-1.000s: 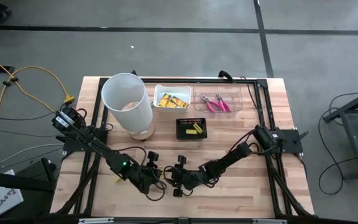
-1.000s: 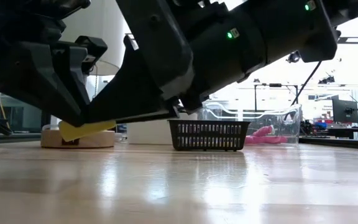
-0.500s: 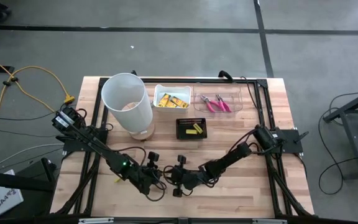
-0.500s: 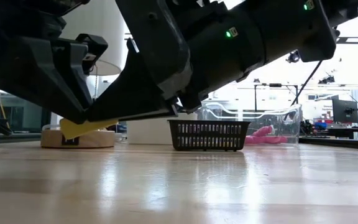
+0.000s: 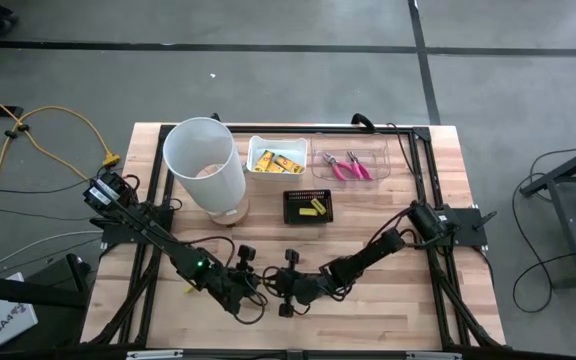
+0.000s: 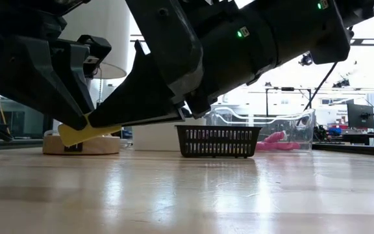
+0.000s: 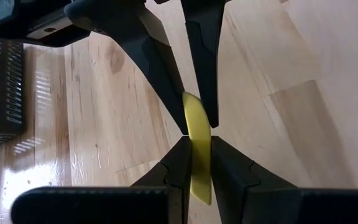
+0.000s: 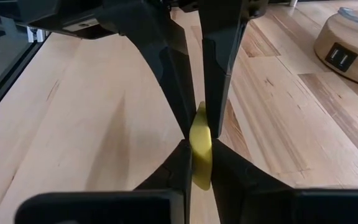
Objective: Pick & Place School Supplies
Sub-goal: Put the yellow eraser into the black bin
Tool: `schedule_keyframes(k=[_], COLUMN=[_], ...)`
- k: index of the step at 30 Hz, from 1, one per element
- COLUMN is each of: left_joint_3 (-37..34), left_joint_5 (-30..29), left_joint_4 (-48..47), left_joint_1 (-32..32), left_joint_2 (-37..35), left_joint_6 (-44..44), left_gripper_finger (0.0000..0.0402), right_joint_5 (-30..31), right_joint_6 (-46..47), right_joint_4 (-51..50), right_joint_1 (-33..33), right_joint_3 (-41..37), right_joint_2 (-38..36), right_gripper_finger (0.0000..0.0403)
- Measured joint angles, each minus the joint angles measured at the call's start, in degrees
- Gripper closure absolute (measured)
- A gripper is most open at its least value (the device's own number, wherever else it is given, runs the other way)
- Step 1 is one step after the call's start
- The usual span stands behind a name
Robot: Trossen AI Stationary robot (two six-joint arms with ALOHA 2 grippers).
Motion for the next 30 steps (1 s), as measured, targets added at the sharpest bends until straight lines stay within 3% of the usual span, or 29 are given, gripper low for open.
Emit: schedule_keyframes(k=[6,19,30], left_joint_3=[0.00,0.00,0.00], left_joint_5=[0.15,2.05,3.79], left_joint_4=[0.14,0.55,1.18], left_joint_1=[0.00,0.11,0.07], left_joint_2=[0.00,0.00,0.00], left_joint_6=[0.01,-0.39,-1.63], left_gripper_finger=[0.0356,0.0296,0.0291], right_joint_5=[-0.14,-0.87,-1.47], right_joint_6=[0.02,0.04,2.15], right_joint_4=[0.02,0.07,-3.30], right_joint_1=[0.04,0.09,0.06], right_joint_3=[0.00,0.04,0.07], right_joint_2=[-0.02,-0.02,-0.02], right_gripper_finger=[0.0373,0.0373,0.0373])
